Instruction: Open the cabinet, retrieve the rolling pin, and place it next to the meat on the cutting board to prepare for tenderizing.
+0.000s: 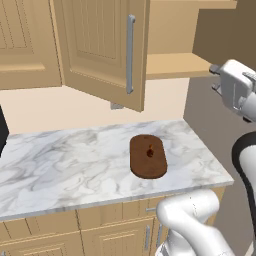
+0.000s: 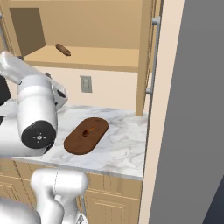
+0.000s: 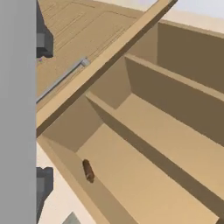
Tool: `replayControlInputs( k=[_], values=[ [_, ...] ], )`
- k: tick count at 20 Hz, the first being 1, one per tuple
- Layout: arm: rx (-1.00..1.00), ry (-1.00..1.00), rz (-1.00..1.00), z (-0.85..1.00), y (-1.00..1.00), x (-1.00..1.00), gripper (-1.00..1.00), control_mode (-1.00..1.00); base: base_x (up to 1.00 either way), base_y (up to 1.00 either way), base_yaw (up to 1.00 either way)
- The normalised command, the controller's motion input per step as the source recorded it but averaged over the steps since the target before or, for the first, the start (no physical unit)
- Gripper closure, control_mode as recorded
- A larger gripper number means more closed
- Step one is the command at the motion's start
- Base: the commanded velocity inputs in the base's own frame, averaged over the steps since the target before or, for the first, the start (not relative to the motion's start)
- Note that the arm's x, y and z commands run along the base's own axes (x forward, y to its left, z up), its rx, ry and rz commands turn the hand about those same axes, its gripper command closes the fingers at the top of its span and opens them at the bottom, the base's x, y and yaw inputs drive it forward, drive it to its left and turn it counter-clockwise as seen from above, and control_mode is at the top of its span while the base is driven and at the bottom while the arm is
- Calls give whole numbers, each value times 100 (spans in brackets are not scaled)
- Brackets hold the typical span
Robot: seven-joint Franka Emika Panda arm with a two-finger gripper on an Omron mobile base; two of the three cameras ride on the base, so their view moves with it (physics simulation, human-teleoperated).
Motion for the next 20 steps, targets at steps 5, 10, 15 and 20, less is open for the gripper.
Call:
replayControlInputs(
  k=[5, 10, 15, 20],
  values=[
    [5, 9, 21, -12, 15, 63, -100, -100, 0, 0, 0],
    [0, 3, 18, -15, 19, 30, -100, -100, 0, 0, 0],
    [0, 6, 13, -4, 22, 58, -100, -100, 0, 0, 0],
    [1, 11, 12, -2, 20, 68, -100, -100, 0, 0, 0]
  ],
)
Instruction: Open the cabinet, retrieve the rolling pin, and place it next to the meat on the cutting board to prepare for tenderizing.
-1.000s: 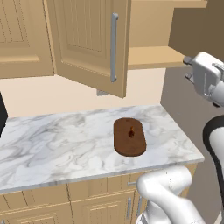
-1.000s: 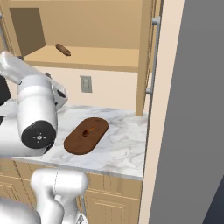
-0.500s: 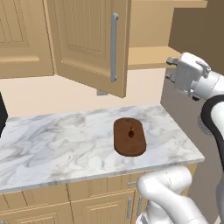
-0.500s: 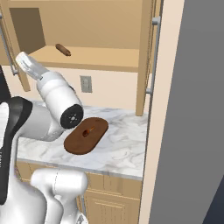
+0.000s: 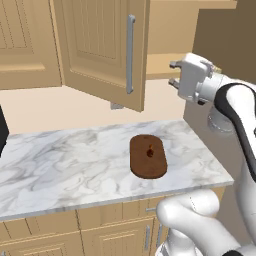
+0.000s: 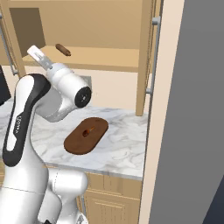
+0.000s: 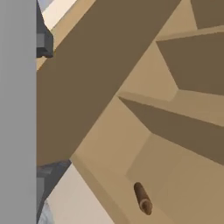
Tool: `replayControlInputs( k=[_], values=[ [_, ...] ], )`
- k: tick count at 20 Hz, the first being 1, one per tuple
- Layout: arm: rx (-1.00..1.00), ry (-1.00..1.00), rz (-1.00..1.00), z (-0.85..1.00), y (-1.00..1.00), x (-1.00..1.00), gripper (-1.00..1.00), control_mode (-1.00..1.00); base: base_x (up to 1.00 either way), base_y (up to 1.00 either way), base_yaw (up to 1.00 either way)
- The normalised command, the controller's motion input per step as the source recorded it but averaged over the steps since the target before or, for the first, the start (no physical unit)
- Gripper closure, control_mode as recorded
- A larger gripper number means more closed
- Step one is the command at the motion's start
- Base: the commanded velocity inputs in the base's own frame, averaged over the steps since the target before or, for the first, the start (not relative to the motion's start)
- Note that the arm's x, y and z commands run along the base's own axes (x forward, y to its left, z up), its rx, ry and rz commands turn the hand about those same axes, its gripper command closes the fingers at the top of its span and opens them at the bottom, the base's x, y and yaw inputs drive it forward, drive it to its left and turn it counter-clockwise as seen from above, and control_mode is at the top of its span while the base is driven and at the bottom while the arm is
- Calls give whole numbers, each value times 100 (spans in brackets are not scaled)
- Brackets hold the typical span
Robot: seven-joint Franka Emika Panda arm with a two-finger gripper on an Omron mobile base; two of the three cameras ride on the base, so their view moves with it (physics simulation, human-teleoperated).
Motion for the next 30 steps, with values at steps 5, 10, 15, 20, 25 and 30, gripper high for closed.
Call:
replayControlInputs(
  k=[5, 10, 15, 20, 25, 30],
  values=[
    [0, 9, 12, -9, 25, 54, -100, -100, 0, 0, 0],
    [0, 7, 11, -9, 41, 39, -100, -100, 0, 0, 0],
    [0, 6, 10, -7, 54, 31, -100, -100, 0, 0, 0],
    [0, 2, 10, -9, 61, 4, -100, -100, 0, 0, 0],
    [0, 0, 10, -17, 71, -19, -100, -100, 0, 0, 0],
    [0, 0, 9, -26, 78, -45, -100, -100, 0, 0, 0]
  ],
)
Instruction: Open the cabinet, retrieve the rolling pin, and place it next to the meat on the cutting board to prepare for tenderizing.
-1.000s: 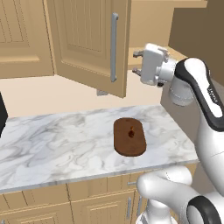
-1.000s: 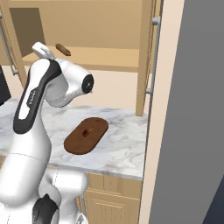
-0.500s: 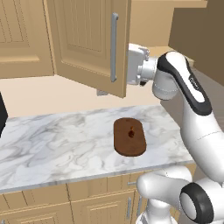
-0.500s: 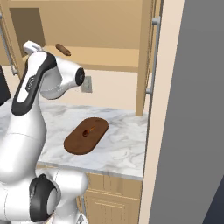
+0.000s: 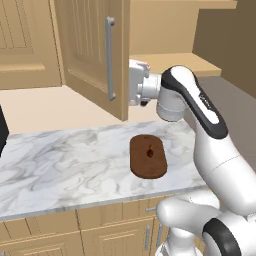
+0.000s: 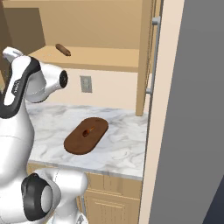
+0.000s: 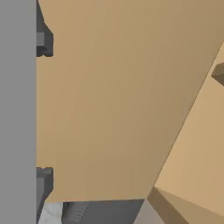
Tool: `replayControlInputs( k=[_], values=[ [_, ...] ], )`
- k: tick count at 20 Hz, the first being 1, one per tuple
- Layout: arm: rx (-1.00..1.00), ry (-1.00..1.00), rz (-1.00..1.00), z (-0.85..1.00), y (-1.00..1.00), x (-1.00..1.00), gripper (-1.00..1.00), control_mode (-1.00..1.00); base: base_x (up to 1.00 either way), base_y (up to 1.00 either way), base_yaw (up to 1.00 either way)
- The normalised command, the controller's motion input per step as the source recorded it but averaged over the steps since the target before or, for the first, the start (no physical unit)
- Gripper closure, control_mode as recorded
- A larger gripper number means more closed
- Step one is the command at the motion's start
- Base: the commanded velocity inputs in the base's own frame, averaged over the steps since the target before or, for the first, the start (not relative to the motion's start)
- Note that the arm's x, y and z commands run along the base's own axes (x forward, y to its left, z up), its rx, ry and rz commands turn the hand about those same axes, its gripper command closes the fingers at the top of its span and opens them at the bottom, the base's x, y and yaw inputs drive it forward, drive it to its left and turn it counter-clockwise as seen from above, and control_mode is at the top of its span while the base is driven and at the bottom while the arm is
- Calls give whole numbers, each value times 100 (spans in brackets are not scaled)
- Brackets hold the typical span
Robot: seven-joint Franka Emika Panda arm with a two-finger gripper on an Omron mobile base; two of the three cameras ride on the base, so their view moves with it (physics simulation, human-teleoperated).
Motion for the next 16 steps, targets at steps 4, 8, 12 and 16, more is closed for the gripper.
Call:
replayControlInputs(
  k=[4, 8, 12, 16],
  values=[
    [0, 0, 9, -26, 76, -33, -100, -100, 0, 0, 0],
    [0, 1, 7, -18, 66, -2, -100, -100, 0, 0, 0],
    [-1, 7, 6, -20, 67, 4, -100, -100, 0, 0, 0],
    [-1, 13, 6, -16, 56, 20, -100, -100, 0, 0, 0]
  ],
)
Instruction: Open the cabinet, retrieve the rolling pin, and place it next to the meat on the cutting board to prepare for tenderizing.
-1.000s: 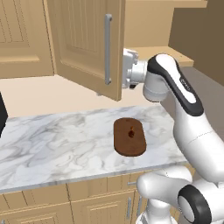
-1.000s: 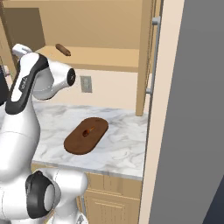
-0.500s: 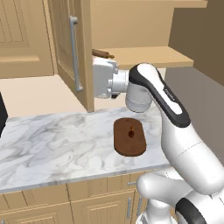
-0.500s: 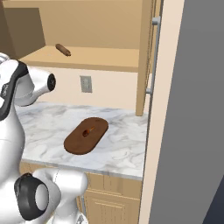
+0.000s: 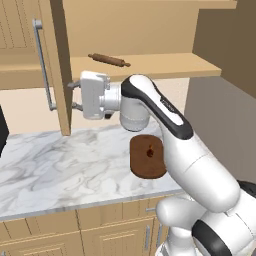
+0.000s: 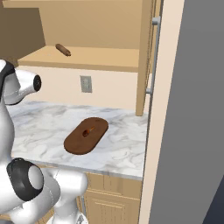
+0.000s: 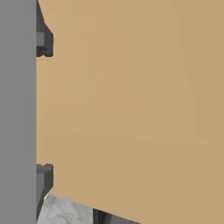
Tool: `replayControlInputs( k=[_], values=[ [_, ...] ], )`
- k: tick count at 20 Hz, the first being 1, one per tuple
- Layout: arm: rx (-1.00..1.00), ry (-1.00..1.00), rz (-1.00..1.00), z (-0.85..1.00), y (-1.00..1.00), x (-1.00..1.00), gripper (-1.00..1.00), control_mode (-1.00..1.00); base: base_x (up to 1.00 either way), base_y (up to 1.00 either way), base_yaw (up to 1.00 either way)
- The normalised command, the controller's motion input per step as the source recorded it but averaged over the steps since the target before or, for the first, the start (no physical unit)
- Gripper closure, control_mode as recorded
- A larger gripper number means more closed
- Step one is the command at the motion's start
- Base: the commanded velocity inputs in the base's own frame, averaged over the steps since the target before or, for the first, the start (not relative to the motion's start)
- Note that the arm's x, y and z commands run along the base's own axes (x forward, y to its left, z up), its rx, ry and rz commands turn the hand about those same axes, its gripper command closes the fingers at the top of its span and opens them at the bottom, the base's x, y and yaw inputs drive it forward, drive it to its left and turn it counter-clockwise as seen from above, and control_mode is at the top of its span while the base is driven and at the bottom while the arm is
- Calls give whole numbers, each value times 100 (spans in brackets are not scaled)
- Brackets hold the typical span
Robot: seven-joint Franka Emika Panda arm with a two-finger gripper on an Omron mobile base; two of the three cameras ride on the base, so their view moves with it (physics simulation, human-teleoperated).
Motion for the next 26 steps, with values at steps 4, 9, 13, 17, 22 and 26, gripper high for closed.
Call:
replayControlInputs(
  k=[4, 9, 13, 17, 22, 26],
  values=[
    [-7, 10, 2, -16, 7, 21, -100, -100, 0, 0, 0],
    [-10, -4, 0, 1, -23, -12, -100, -100, 0, 0, 0],
    [-14, -11, -3, 12, -44, -31, -100, -100, 0, 0, 0],
    [-18, -15, -2, 19, -52, -27, -100, -100, 0, 0, 0],
    [-20, -14, 0, 41, -62, -4, -100, -100, 0, 0, 0],
    [-25, -18, -1, 40, -59, -1, -100, -100, 0, 0, 0]
  ],
)
